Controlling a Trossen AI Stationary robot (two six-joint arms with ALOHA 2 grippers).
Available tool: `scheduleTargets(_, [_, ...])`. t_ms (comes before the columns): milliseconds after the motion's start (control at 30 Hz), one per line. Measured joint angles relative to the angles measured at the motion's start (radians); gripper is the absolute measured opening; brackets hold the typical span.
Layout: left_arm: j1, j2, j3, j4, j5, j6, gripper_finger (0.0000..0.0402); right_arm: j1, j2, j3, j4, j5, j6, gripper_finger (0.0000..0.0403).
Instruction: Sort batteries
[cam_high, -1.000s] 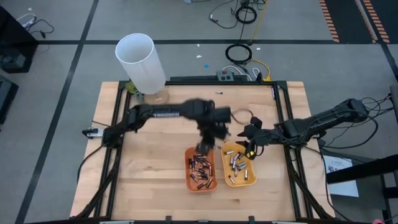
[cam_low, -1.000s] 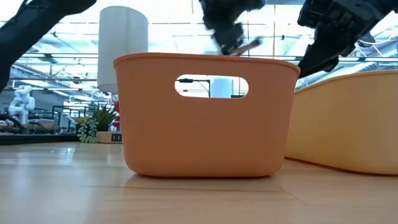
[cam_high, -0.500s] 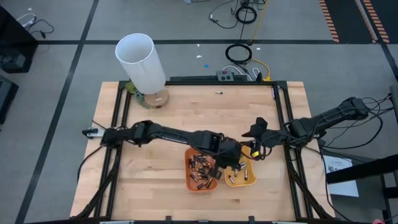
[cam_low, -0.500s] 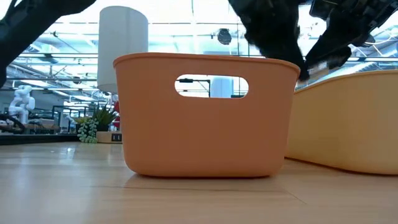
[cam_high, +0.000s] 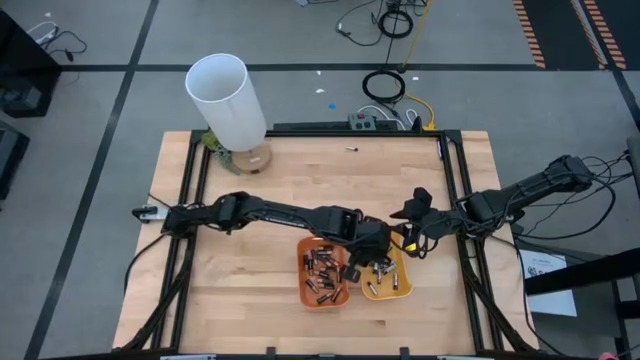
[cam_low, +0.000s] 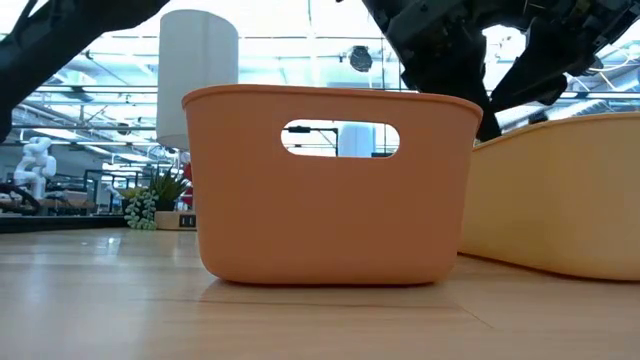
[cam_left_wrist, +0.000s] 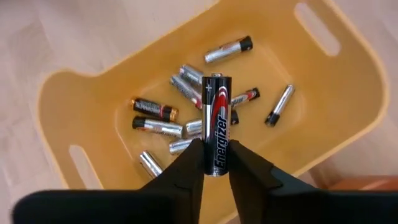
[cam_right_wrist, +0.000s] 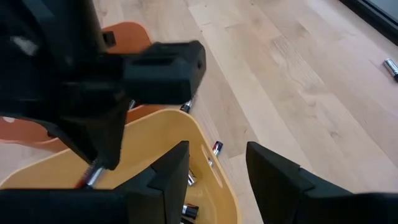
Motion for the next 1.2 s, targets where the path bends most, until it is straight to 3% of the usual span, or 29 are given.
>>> scheduleTargets(167, [0.0,0.012,0.0,0.011,0.0,0.003,0.0112,0.0,0.0,0.0,0.002,0.0,0.0,0.015])
scheduleTargets(367, [-0.001,0.013,0.0,0.032,-0.001,0.008,0.0121,0.0,0.0,0.0,0.003,-0.001,0.0,0.015])
scheduleTargets(467, [-0.001,0.005,0.0,0.018,-0.049,0.042,0.0122,0.0,0.0,0.0,0.002,-0.001,0.0,0.015])
scheduleTargets(700, [0.018,-0.114,0.0,-0.108,-0.15,0.088,0.0123,0.0,0.001,0.0,0.002,-0.006,0.0,0.015])
scheduleTargets(967, [0.134,-0.197,0.002,-0.353,-0.131,0.096,0.0123,0.0,0.016,0.0,0.002,-0.006,0.0,0.015])
scheduleTargets(1200, [0.24,-0.177,-0.185,-0.344,-0.052,0.14,0.0123,0.0,0.019,0.001,0.002,-0.014,0.006,0.015])
